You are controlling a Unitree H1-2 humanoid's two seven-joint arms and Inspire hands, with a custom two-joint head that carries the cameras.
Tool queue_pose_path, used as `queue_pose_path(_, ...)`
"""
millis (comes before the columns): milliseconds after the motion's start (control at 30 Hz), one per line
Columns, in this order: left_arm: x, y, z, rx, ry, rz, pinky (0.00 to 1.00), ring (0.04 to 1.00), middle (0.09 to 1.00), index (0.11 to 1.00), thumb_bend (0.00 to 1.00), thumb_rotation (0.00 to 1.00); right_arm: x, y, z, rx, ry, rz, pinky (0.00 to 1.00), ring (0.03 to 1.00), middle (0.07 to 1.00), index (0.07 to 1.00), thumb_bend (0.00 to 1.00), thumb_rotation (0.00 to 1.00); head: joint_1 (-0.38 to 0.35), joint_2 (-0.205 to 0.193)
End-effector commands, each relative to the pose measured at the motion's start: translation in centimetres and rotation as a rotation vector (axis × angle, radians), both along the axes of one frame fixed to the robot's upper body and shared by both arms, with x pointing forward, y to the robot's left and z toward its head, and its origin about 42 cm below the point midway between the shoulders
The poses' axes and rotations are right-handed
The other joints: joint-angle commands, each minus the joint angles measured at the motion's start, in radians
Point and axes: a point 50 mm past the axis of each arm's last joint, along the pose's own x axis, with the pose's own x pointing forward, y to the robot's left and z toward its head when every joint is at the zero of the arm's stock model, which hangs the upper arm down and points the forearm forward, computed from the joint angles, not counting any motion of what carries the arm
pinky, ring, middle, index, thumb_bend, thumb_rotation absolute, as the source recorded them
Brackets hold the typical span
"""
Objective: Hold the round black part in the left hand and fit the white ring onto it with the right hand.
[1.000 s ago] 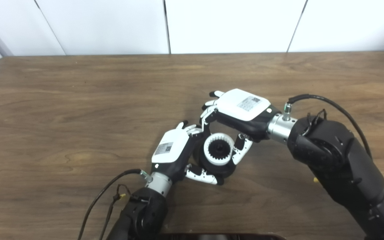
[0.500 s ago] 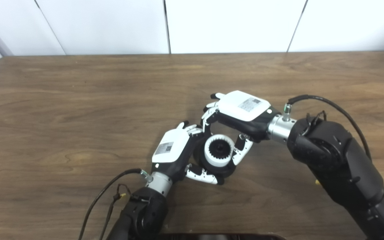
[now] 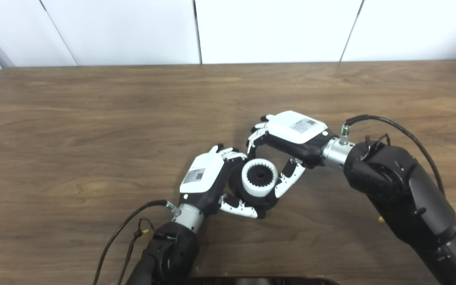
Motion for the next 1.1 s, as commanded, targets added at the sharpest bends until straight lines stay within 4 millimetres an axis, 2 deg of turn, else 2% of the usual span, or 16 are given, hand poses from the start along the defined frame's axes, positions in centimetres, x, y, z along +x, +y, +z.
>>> queue_pose_path(0,-0.1,-0.1,0.3,-0.002,0.008,-0.019,1.0,0.871,0.775,0.483,0.52,0.06,0.4,-0.6,1.2,0.008,-0.057,-0.013,0.99,0.912,0.818,0.671,1.0,0.35,-0.001,0.001)
queue_pose_path(267,0.0,-0.2,0.2,0.001,0.009,-0.015,1.0,0.87,0.775,0.483,0.52,0.06,0.3,-0.6,2.6,0.051,-0.079,-0.022,0.99,0.92,0.823,0.677,1.0,0.36,-0.002,-0.001)
queue_pose_path(400,0.1,-0.1,0.0,0.005,0.005,-0.016,1.0,0.868,0.771,0.483,0.52,0.06,0.1,-0.6,4.0,0.067,-0.109,-0.014,0.97,0.915,0.822,0.675,1.0,0.36,-0.003,-0.003)
queue_pose_path(767,0.2,0.2,0.0,0.029,0.004,-0.01,0.99,0.868,0.773,0.484,0.52,0.06,-0.5,-1.4,7.7,0.067,-0.138,-0.019,1.0,0.932,0.844,0.692,1.0,0.36,-0.005,-0.005)
queue_pose_path(1067,0.2,0.6,0.0,0.048,0.004,-0.005,0.97,0.844,0.755,0.485,0.52,0.07,-0.3,-2.1,8.3,0.06,-0.14,-0.046,1.0,0.935,0.844,0.684,1.0,0.36,-0.006,-0.006)
